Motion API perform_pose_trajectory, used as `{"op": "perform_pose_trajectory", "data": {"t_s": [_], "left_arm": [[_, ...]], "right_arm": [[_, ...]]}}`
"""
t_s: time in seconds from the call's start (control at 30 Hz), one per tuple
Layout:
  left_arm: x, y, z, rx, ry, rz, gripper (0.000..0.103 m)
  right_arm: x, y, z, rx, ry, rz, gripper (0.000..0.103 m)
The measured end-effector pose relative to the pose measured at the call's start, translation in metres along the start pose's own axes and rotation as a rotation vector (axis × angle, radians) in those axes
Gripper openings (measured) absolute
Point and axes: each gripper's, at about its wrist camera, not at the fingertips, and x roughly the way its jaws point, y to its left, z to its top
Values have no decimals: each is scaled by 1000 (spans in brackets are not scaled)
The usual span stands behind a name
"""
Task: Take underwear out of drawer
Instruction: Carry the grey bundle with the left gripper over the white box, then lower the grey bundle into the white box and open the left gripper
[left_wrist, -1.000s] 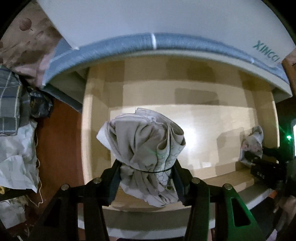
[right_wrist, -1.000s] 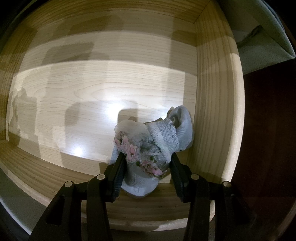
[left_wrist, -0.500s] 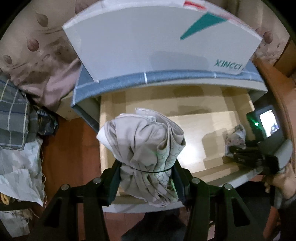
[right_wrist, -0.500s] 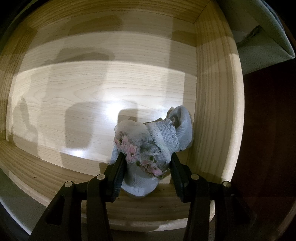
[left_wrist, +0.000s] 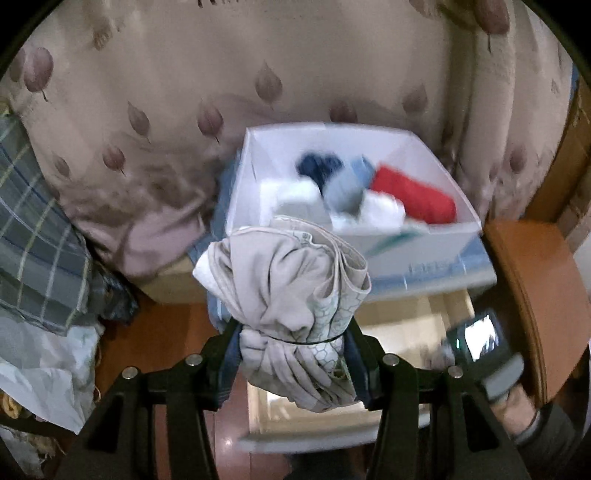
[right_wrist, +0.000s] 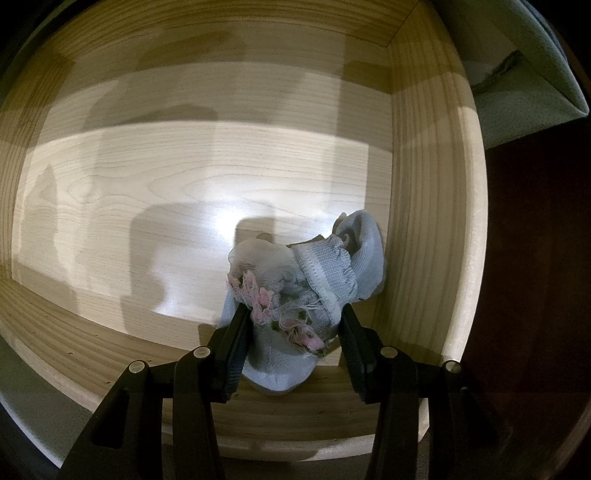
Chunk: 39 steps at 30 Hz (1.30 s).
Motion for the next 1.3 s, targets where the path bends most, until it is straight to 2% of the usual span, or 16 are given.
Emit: {"op": "perform_pose_trajectory", "data": {"t_s": [0.23,0.37,0.53,0.77,0.9,1.13,1.3], "left_arm": [[-7,7,50,4,-100,40,51],[8,7,75,3,-106,22,51],[40,2,99,15,-83,47,52],[90,-9,103,31,-7,49,52],[105,-11,101,24,22,50,52],[114,-18,103,61,47,98,57],[101,-15,105,51,19,52,59]], "right_arm": [[-2,-2,1,2,-2,3,44],[-2,-3,1,3,-3,4,44],[-2,-5,1,2,-5,7,43],[-3,-4,1,2,-5,5,43],[-3,-4,1,3,-6,6,43],[-3,-4,1,3,-5,6,44],[-3,-4,2,3,-5,5,44]]}}
